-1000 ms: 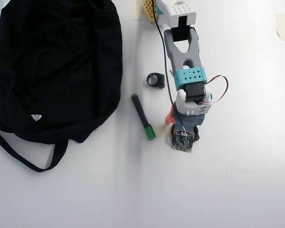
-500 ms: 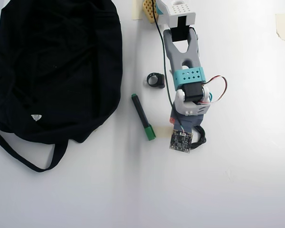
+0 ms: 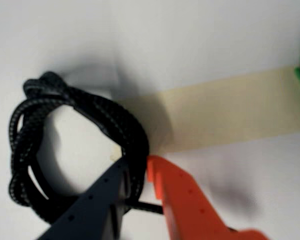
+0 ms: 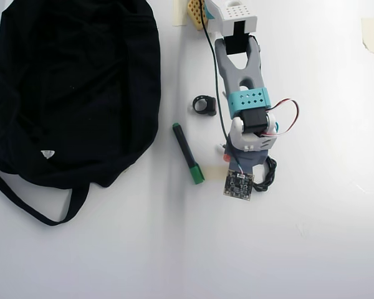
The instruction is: Put the cable into the black bag
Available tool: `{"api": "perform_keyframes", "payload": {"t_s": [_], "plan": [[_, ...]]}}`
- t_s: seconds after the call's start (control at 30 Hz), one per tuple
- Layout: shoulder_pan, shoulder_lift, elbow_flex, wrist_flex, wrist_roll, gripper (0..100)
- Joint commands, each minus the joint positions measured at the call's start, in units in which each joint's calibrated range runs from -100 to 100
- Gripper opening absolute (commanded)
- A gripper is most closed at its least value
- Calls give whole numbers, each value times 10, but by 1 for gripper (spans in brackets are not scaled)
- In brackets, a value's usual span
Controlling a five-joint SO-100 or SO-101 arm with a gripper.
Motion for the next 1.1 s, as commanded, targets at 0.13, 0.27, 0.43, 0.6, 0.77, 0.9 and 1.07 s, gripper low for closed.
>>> {"api": "perform_keyframes", "payload": {"t_s": [0.13, 0.27, 0.43, 0.6, 0.77, 0.9, 1.07], "plan": [[3, -21, -63, 58, 3, 2], [2, -21, -125, 93, 3, 2], [1, -20, -174, 120, 3, 2], [4, -20, -205, 160, 2, 2], [6, -20, -244, 195, 0, 2], [7, -21, -269, 195, -1, 2], [13, -21, -288, 196, -2, 2]]}}
